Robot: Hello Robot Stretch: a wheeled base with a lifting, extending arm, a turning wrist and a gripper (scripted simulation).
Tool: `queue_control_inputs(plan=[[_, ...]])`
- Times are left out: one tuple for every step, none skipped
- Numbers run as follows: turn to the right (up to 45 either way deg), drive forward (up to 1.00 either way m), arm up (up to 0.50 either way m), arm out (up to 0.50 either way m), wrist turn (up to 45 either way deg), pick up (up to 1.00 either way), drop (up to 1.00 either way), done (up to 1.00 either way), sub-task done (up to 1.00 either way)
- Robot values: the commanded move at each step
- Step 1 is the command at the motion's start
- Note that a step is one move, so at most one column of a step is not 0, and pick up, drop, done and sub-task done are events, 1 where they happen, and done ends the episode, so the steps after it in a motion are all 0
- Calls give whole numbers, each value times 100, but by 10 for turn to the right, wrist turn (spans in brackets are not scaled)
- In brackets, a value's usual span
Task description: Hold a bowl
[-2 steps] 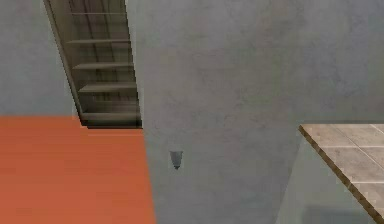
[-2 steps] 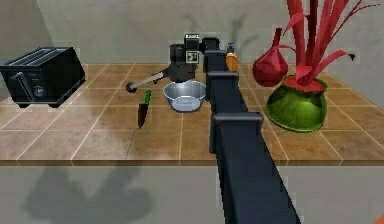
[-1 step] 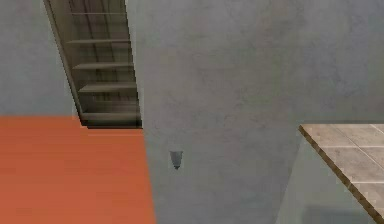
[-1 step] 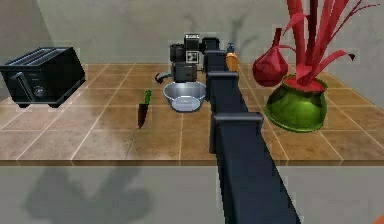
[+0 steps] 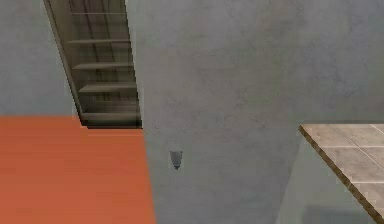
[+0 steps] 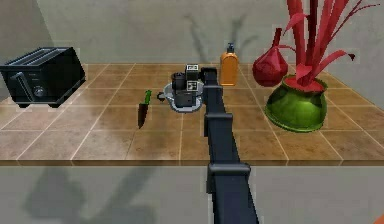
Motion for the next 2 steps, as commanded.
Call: queue_control_inputs(plan=[[0,0,0,0,0,100,0,0,0],[0,0,8,0,0,0,0,0,0]])
